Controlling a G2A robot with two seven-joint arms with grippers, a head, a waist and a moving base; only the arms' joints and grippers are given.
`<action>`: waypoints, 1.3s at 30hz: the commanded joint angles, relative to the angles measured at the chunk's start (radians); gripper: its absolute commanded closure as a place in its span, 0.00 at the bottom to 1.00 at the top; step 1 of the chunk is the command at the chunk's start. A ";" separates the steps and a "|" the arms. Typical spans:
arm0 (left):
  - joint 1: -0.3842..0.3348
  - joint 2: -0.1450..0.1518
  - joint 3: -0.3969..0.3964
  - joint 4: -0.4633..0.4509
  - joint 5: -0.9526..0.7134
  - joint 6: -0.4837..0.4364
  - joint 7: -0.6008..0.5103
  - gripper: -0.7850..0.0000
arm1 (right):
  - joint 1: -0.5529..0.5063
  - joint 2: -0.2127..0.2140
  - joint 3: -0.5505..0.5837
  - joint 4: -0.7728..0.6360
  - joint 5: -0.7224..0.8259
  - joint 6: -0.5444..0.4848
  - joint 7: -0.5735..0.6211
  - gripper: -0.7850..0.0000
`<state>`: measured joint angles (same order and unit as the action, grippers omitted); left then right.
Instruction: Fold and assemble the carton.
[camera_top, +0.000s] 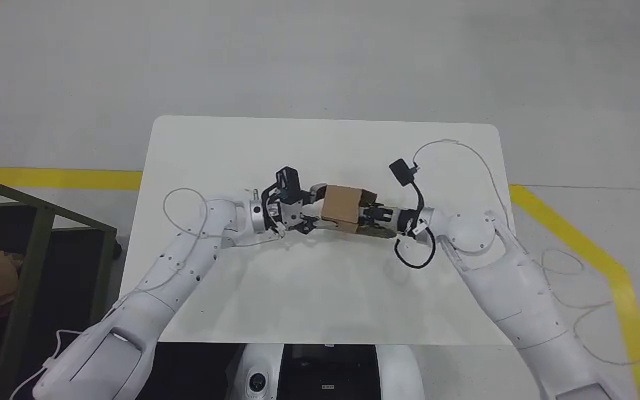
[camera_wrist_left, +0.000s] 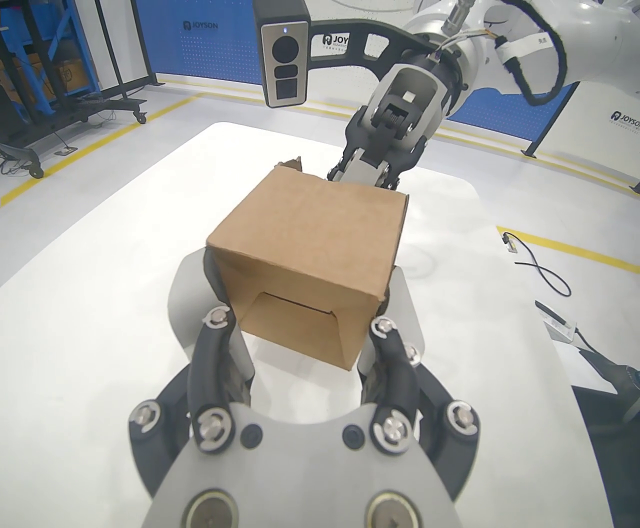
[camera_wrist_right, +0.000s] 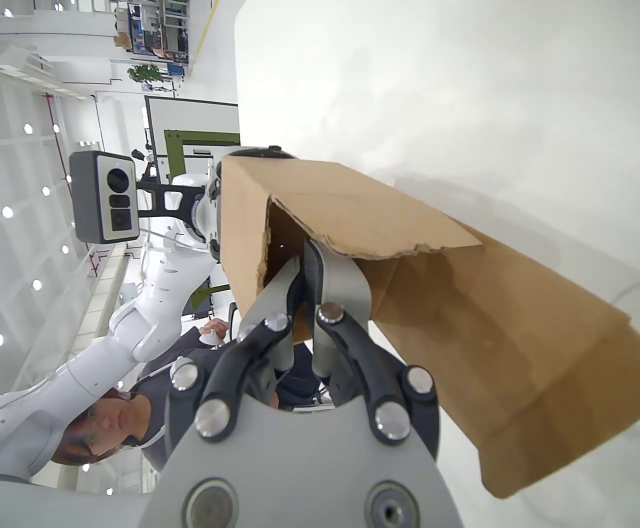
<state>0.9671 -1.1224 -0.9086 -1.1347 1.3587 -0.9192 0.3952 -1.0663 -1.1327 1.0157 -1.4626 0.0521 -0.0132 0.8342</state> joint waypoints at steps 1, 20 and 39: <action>-0.001 -0.001 0.001 0.006 0.001 0.001 -0.002 0.50 | 0.001 0.000 0.001 0.004 0.002 -0.003 0.003 1.00; 0.009 0.013 -0.022 0.058 0.086 0.010 0.006 0.00 | -0.066 0.039 0.110 -0.057 -0.063 0.032 0.099 1.00; -0.127 -0.001 0.047 0.130 0.296 0.011 0.148 0.00 | 0.008 0.043 0.135 0.031 -0.188 0.141 0.012 1.00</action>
<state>0.8521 -1.1216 -0.8718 -1.0193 1.6379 -0.9054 0.5287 -1.0708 -1.0882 1.1576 -1.4473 -0.1398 0.1295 0.8369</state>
